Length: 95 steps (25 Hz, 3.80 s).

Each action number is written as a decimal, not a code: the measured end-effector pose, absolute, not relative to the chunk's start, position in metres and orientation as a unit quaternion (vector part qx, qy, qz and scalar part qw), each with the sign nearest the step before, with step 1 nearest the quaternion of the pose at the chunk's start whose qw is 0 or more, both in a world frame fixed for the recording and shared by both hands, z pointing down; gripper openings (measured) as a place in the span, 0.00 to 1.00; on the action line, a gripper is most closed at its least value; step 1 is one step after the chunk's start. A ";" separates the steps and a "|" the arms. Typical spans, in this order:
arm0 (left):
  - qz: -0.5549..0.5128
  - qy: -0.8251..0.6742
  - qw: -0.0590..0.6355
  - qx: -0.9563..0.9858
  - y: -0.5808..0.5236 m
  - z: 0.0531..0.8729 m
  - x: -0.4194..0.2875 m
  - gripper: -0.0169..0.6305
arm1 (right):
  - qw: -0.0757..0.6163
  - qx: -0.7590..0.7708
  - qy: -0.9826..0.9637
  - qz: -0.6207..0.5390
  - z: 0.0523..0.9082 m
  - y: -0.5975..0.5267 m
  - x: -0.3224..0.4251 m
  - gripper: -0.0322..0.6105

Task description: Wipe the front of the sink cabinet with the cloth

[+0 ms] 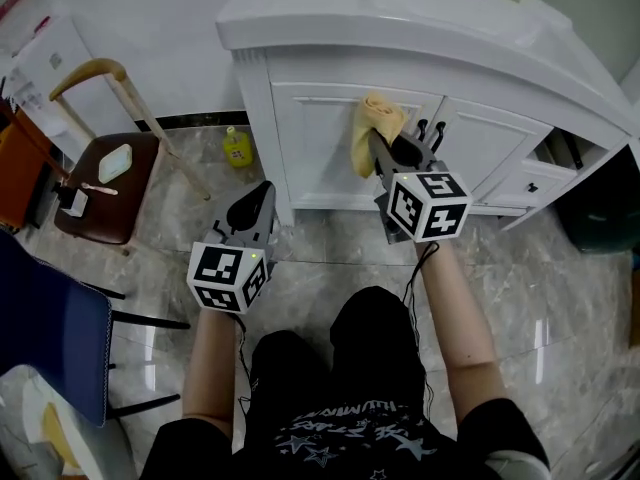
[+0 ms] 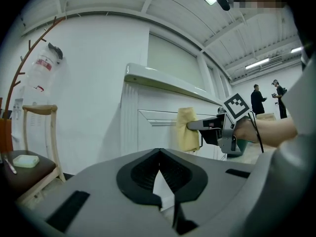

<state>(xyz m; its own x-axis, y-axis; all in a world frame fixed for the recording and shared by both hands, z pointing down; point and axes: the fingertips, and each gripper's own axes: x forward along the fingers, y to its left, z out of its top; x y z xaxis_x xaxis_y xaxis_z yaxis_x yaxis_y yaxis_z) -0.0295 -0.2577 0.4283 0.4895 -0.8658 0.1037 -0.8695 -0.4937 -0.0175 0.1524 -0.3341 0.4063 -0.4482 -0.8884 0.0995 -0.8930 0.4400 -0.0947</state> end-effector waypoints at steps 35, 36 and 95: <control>0.076 -0.492 0.040 0.866 -0.234 0.464 -0.042 0.05 | 0.083 0.583 -0.802 0.098 0.479 -0.373 0.179 0.15; 0.075 -0.491 0.044 0.867 -0.233 0.466 -0.040 0.05 | 0.084 0.589 -0.797 0.099 0.481 -0.372 0.186 0.15; 0.074 -0.484 0.099 0.866 -0.244 0.522 -0.034 0.05 | 0.076 0.607 -0.781 0.128 0.586 -0.359 0.166 0.15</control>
